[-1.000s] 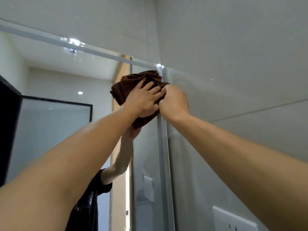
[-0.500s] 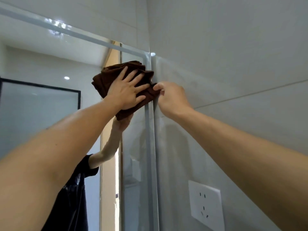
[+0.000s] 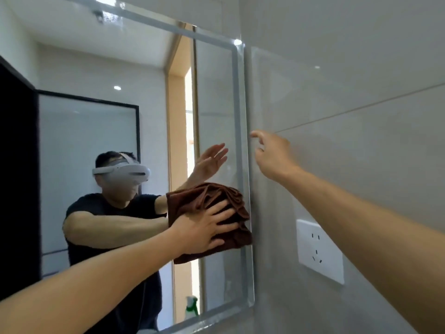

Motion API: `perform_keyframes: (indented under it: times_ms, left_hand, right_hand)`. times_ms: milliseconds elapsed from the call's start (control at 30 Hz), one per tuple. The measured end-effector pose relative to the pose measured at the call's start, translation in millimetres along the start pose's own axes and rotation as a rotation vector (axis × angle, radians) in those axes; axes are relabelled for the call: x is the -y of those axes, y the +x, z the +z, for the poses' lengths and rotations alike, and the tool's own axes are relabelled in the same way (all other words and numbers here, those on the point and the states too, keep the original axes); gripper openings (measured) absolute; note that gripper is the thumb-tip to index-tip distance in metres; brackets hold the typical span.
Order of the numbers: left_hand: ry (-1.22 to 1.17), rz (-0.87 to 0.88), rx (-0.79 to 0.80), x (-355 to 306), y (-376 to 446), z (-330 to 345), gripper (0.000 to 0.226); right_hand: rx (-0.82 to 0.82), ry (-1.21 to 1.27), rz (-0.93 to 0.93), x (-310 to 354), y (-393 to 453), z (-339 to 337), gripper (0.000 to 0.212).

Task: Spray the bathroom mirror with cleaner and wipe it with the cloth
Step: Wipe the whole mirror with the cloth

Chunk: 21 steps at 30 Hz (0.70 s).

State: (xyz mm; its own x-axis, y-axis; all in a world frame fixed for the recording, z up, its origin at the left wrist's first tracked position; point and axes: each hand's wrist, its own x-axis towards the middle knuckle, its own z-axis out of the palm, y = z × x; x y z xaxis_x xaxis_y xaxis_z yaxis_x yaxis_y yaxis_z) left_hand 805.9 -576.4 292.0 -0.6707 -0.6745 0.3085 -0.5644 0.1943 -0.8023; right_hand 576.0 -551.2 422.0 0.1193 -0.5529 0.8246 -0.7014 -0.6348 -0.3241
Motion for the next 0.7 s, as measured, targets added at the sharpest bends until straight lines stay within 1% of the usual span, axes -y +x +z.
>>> perform_keyframes:
  times_ms: [67, 133, 200, 300, 367, 433, 500, 567, 633, 700]
  left_hand:
    - [0.008, 0.044, 0.000, 20.7, -2.4, -11.9, 0.059]
    - [0.079, -0.008, -0.086, 50.1, 7.8, -35.3, 0.059]
    - [0.147, -0.167, -0.175, 83.6, 24.9, -61.5, 0.059]
    - [0.182, -0.501, -0.255, 109.9, 50.2, -84.5, 0.062]
    - [0.181, -0.653, -0.303, 101.6, 63.7, -83.0, 0.062]
    - [0.129, -0.728, -0.358, 75.1, 69.3, -69.9, 0.061]
    - [0.070, -0.735, -0.378, 35.9, 67.3, -45.8, 0.060]
    - [0.017, -0.676, -0.358, -10.1, 59.4, -18.7, 0.058]
    - [-0.054, -0.554, -0.297, -58.7, 45.6, 6.3, 0.055]
    - [-0.107, -0.410, -0.187, -99.0, 24.8, 26.3, 0.053]
  right_hand:
    - [0.007, 0.014, 0.032, -6.5, -1.7, -3.8, 0.046]
    - [0.019, 0.057, 0.048, -10.6, -1.3, -7.9, 0.043]
    - [0.020, 0.087, 0.056, -11.1, 0.4, -11.0, 0.042]
    - [0.000, 0.144, 0.049, -5.8, 2.7, -9.9, 0.042]
    - [-0.023, 0.182, 0.034, -2.6, 3.1, -6.7, 0.042]
    - [-0.022, 0.177, 0.013, 0.8, 1.5, -2.5, 0.044]
    - [-0.012, 0.144, 0.000, 3.7, -2.2, 3.2, 0.045]
    - [0.001, 0.124, 0.006, 5.4, -7.8, 9.0, 0.047]
    - [0.026, 0.102, 0.010, 5.4, -15.8, 14.8, 0.048]
    - [0.064, 0.088, 0.013, 5.0, -25.2, 20.6, 0.048]
